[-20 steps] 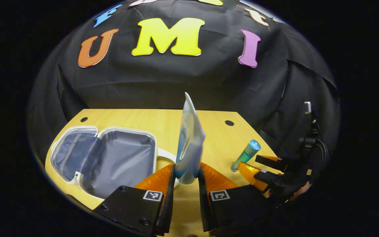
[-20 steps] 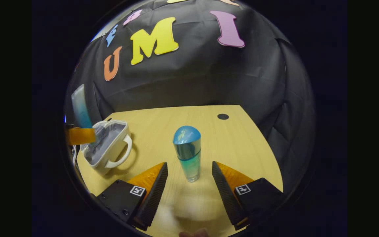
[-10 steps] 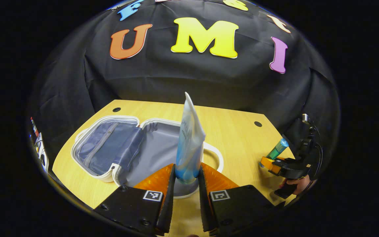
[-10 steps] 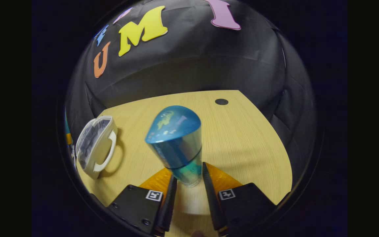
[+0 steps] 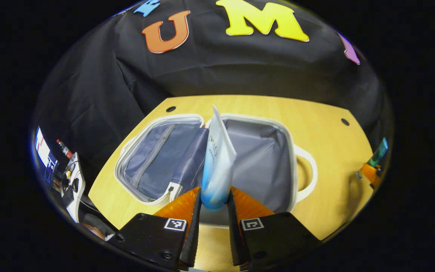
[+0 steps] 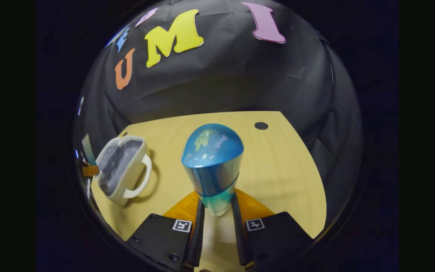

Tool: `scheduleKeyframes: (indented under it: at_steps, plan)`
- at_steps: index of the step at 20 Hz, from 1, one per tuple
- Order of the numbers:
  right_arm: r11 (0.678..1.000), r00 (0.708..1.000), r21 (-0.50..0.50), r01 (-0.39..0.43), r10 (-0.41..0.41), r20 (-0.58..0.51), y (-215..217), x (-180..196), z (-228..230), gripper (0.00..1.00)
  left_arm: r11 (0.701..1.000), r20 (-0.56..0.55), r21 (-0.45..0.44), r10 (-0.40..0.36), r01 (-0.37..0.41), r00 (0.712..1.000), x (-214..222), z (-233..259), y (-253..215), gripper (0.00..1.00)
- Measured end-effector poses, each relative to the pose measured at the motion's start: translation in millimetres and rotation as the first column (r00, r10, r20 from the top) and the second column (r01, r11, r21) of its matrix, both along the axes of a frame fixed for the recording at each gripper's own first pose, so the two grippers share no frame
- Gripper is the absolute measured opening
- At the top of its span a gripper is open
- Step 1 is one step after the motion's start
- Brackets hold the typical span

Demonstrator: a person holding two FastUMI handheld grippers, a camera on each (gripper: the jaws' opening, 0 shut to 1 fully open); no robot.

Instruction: First open the suitcase, pack the skin care products into it, and then close the suitcase.

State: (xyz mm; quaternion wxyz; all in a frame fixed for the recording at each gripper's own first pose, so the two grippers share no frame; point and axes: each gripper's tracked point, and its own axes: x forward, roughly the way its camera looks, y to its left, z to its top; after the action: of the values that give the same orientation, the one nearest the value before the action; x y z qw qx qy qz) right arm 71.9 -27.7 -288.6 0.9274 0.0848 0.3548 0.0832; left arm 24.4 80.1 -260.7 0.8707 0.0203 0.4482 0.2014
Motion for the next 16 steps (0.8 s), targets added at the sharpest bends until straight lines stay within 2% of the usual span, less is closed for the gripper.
scheduleKeyframes:
  at_steps: [3, 5, 9, 13, 14, 15, 16]
  plan:
    - [0.999, 0.998, -0.003, -0.041, 0.041, 0.038, 0, -13, 29, 0.35, 0.996, -0.143, 0.065, 0.068, -0.059, 0.987, -8, -26, 17, 0.38]
    - [0.998, 0.996, -0.01, -0.059, 0.059, 0.063, -3, -16, 46, 0.35, 0.988, -0.239, 0.134, 0.113, -0.082, 0.964, -12, -36, 30, 0.38]
    - [0.998, 0.993, 0.01, -0.064, 0.063, 0.099, -6, -23, 72, 0.35, 0.971, -0.37, 0.23, 0.149, -0.065, 0.917, -8, -52, 46, 0.38]
    - [0.998, 0.994, 0.038, -0.049, 0.046, 0.095, -12, -34, 79, 0.35, 0.965, -0.462, 0.234, 0.216, -0.116, 0.86, -9, -67, 49, 0.38]
    - [0.998, 0.995, 0.049, -0.037, 0.032, 0.091, -15, -36, 80, 0.35, 0.965, -0.483, 0.23, 0.228, -0.129, 0.845, -9, -70, 49, 0.42]
    - [0.998, 0.996, 0.058, -0.03, 0.025, 0.09, -18, -41, 81, 0.35, 0.965, -0.498, 0.221, 0.239, -0.144, 0.834, -9, -74, 49, 0.38]
    - [0.998, 0.996, 0.059, -0.028, 0.023, 0.092, -21, -44, 82, 0.35, 0.965, -0.511, 0.202, 0.252, -0.17, 0.822, -10, -77, 47, 0.39]
